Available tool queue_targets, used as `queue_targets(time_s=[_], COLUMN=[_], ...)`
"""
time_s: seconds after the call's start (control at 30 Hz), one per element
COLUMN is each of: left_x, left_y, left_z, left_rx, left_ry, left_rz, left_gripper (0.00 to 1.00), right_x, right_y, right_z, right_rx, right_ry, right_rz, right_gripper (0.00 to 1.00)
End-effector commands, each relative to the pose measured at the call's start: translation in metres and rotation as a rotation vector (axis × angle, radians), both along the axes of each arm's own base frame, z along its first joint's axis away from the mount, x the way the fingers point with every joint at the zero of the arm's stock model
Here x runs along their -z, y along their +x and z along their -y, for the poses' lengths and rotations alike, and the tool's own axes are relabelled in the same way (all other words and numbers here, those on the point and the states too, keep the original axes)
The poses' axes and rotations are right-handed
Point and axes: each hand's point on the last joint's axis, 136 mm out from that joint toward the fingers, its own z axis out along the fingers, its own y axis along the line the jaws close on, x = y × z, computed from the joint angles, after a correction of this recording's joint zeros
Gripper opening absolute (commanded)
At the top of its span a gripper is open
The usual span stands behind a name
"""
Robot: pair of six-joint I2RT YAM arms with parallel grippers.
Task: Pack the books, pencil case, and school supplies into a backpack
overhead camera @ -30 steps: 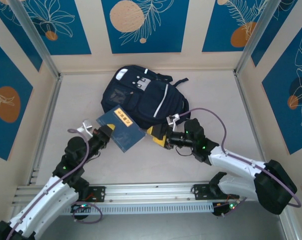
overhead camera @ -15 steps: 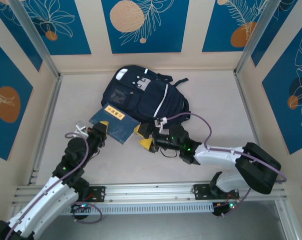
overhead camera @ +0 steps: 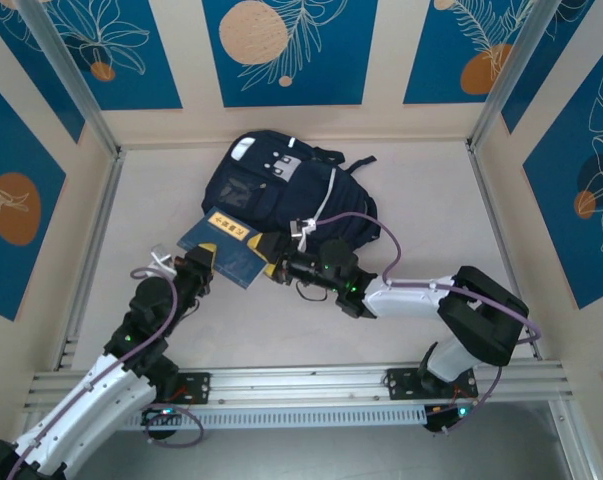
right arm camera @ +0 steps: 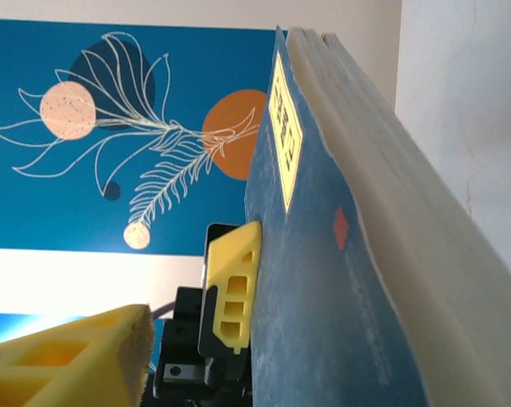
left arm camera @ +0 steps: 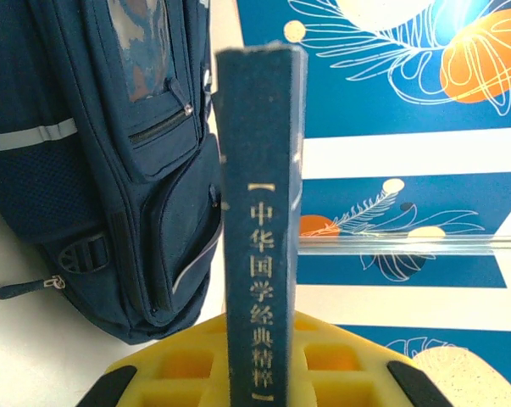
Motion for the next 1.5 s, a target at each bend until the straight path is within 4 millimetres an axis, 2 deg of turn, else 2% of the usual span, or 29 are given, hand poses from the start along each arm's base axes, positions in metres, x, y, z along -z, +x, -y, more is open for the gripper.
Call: queue_targets(time_s=[0.0,0.27,0.33,0.43,0.57,0.63,0.73,0.8,0.83,1.03,1.13,1.2,1.3,1.47], left_x=[-0.001,0.006,0.006,0.005,0.005,0.007,0.008,0.010,0.010,0.013,0.016,0.012,0.002,-0.012], left_y=[-0.002,-0.002,-0.002,-0.003,-0.003,-0.003,-0.003,-0.004,-0.004,-0.006,-0.005,-0.002,0.006,0.034], left_z=[-0.002,0.000,0.001,0.003,0.003,0.003,0.004,0.005,0.005,0.009,0.014,0.023,0.048,0.114], left_rx=[-0.014,-0.008,-0.005,0.000,-0.001,-0.002,0.003,0.009,0.012,0.048,0.072,0.126,0.255,0.564], left_ry=[-0.019,0.009,0.014,0.027,0.037,0.040,0.053,0.062,0.071,0.154,0.206,0.310,0.491,0.811], left_rz=[0.000,-0.012,-0.012,-0.004,-0.002,-0.007,-0.006,-0.010,-0.008,0.003,0.001,0.011,0.033,0.063], left_gripper=[0.00,0.00,0.00,0.00,0.00,0.00,0.00,0.06,0.10,0.42,0.54,0.59,0.62,0.65], right_x=[-0.029,-0.020,-0.016,-0.012,-0.009,-0.009,-0.007,-0.004,-0.004,0.002,0.009,0.026,0.044,0.049], right_y=[0.010,0.014,0.015,0.015,0.013,0.012,0.013,0.015,0.017,0.027,0.031,0.030,0.020,0.002], right_z=[0.007,0.006,0.005,0.001,-0.006,-0.007,-0.004,0.002,0.006,0.054,0.091,0.122,0.165,0.229], right_rx=[0.090,0.107,0.108,0.103,0.083,0.077,0.085,0.102,0.114,0.232,0.299,0.355,0.427,0.517], right_ry=[0.071,0.020,0.016,0.014,0.012,0.015,0.010,0.002,0.000,-0.079,-0.175,-0.317,-0.514,-0.676], right_rz=[0.083,0.066,0.049,0.028,0.017,0.018,0.017,0.012,0.010,0.022,0.031,-0.002,0.017,0.085], right_gripper=[0.59,0.33,0.31,0.38,0.37,0.32,0.15,0.04,0.02,0.00,0.00,0.00,0.00,0.00])
